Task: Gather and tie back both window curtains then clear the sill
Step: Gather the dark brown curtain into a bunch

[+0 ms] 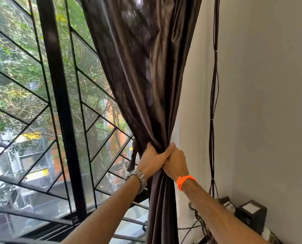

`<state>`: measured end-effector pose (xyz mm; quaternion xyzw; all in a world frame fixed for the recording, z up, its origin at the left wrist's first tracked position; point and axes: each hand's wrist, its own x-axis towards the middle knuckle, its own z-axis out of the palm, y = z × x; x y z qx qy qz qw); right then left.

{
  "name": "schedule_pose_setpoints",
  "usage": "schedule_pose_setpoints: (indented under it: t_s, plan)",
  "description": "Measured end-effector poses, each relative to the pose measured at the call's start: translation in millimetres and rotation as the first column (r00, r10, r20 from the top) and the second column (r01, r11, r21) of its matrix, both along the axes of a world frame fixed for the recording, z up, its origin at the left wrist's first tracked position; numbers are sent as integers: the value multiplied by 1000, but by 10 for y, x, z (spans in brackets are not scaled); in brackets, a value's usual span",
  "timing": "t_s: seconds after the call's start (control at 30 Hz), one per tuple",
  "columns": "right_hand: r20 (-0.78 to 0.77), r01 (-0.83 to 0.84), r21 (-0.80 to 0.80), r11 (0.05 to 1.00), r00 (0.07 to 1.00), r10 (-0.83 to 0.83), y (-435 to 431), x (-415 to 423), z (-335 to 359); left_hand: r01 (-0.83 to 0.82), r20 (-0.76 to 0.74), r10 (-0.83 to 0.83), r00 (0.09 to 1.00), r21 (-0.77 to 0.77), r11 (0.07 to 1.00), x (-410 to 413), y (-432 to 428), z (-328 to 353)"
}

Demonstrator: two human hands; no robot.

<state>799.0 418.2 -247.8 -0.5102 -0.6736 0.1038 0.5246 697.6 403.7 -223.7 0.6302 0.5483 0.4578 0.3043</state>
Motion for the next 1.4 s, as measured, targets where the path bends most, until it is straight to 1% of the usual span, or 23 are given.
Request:
schedule_pose_setpoints:
  t_s: [0.1, 0.2, 0.3, 0.37, 0.43, 0.47, 0.5, 0.53, 0.57, 0.6, 0.63, 0.7, 0.77, 0.83, 0.9, 0.93, 1.0, 1.1, 1.23, 1.3, 1.4]
  plan:
    - [67, -38, 2, 999, 997, 38, -34, -88, -14, -133, -126, 134, 983, 11, 991, 45, -20, 134]
    - [46, -70, -34, 997, 996, 72, -26, -92, -59, -246, -283, 249, 926, 48, 968, 55, 6, 248]
    - [30, -73, -33, 997, 997, 74, -35, -60, -57, -307, -431, 355, 830, 178, 935, 125, 42, 267]
    - [66, -113, -97, 989, 991, 119, -56, -4, -43, -340, -493, 414, 765, 236, 910, 203, 75, 247]
    - [226, -134, -233, 963, 956, 187, -66, 101, -1, -355, -548, 446, 708, 271, 895, 253, 98, 225]
    - [348, -90, -294, 951, 917, 195, -58, 180, 37, -328, -588, 438, 680, 291, 899, 266, 117, 202]
    - [443, -17, -321, 947, 881, 166, -46, 260, 115, -283, -628, 420, 656, 312, 907, 274, 146, 173]
    - [494, 69, -290, 955, 865, 88, -61, 332, 243, -248, -656, 404, 637, 323, 914, 280, 176, 145]
    - [467, 126, -203, 971, 884, -17, -80, 393, 416, -233, -663, 397, 635, 325, 917, 283, 199, 121]
    - [363, 138, -108, 985, 928, -90, -120, 429, 640, -236, -650, 391, 652, 316, 919, 295, 223, 98]
    - [225, 128, -18, 992, 967, -121, -143, 429, 896, -248, -622, 383, 683, 296, 922, 320, 249, 80]
    - [-25, 65, 158, 985, 998, -62, -187, 337, 1469, -275, -548, 359, 756, 233, 933, 396, 252, 68]
    - [-183, 26, 291, 956, 983, 29, -86, 190, 1946, -283, -508, 351, 787, 208, 936, 507, 236, 54]
    - [-249, -14, 297, 955, 964, 92, 91, 33, 2294, -288, -523, 360, 773, 216, 933, 605, 210, 41]
    - [-309, -74, 237, 969, 939, 148, 282, -102, 2504, -291, -550, 369, 749, 227, 929, 659, 197, 31]
    - [-348, -81, 228, 970, 924, 159, 379, -150, 2567, -291, -562, 372, 739, 233, 928, 663, 200, 26]
    - [-421, -39, 257, 966, 895, 148, 508, -216, 2653, -291, -577, 376, 725, 238, 927, 633, 204, 19]
    - [-442, 66, 326, 943, 892, 91, 614, -262, 2756, -288, -594, 377, 711, 242, 926, 566, 191, 21]
    - [-450, 170, 353, 920, 893, 8, 601, -214, 2956, -278, -635, 376, 675, 253, 927, 541, 200, 10]
    - [-390, 186, 388, 903, 920, -22, 533, -184, 3002, -271, -641, 361, 677, 239, 932, 538, 221, 15]
    - [-210, 124, 530, 839, 978, -12, 408, -159, 2928, -258, -647, 359, 673, 249, 933, 535, 222, 36]
